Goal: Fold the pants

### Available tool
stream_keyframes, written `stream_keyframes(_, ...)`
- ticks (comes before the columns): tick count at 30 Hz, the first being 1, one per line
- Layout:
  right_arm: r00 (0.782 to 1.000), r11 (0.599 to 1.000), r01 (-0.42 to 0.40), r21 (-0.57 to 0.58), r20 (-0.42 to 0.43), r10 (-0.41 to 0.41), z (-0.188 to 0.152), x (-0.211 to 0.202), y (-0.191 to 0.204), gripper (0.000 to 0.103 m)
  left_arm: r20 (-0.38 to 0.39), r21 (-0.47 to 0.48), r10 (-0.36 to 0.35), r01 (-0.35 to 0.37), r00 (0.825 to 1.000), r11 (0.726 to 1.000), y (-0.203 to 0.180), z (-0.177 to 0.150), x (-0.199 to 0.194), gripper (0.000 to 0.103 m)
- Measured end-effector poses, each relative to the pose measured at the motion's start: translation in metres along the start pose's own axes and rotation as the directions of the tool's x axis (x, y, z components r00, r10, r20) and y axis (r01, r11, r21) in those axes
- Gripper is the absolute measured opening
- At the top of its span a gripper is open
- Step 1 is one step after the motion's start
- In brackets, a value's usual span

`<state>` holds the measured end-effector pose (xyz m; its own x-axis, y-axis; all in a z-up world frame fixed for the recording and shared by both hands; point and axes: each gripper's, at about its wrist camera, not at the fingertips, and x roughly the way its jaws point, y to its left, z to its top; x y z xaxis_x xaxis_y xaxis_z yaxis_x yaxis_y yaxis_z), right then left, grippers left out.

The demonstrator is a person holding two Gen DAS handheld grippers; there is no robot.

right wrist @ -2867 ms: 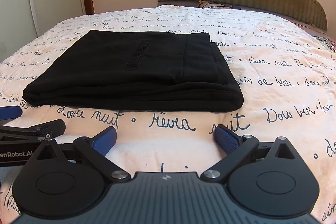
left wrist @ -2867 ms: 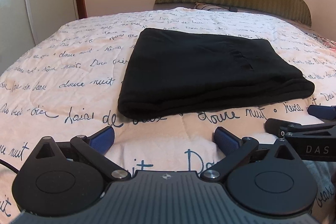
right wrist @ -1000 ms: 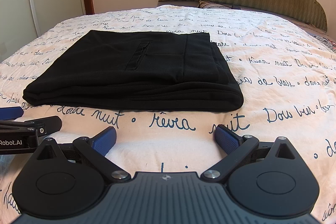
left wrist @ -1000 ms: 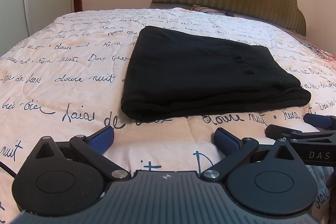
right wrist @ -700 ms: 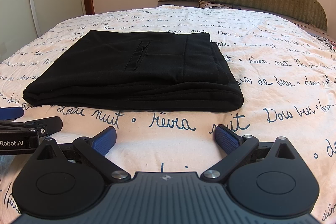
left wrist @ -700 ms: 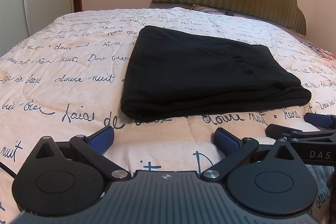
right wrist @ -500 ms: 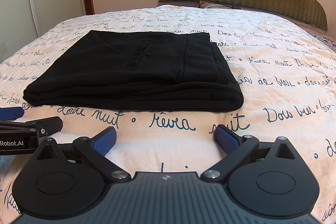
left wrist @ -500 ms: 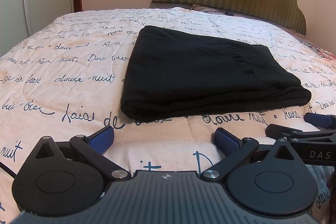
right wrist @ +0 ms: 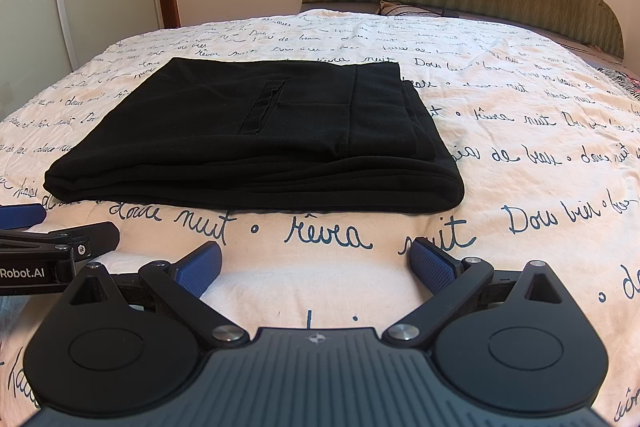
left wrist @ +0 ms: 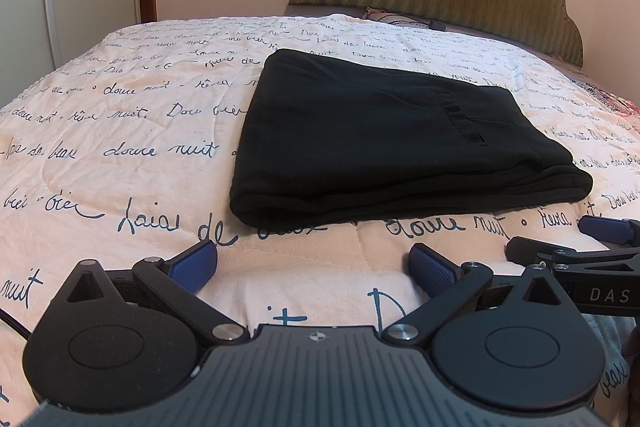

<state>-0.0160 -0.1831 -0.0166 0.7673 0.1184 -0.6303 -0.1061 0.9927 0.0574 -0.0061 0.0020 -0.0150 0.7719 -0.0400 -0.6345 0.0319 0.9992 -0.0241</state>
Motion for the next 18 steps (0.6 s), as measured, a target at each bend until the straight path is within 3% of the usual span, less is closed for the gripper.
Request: stream_keyframes(18, 1.000, 1.000, 0.000, 0.001, 0.000, 0.000, -0.0002, 0.0000, -0.0001, 0.101, 0.002, -0.007, -0.005, 0.005, 1.000, 1.000, -0.0003, -0.0003, 0.0005, 0.103)
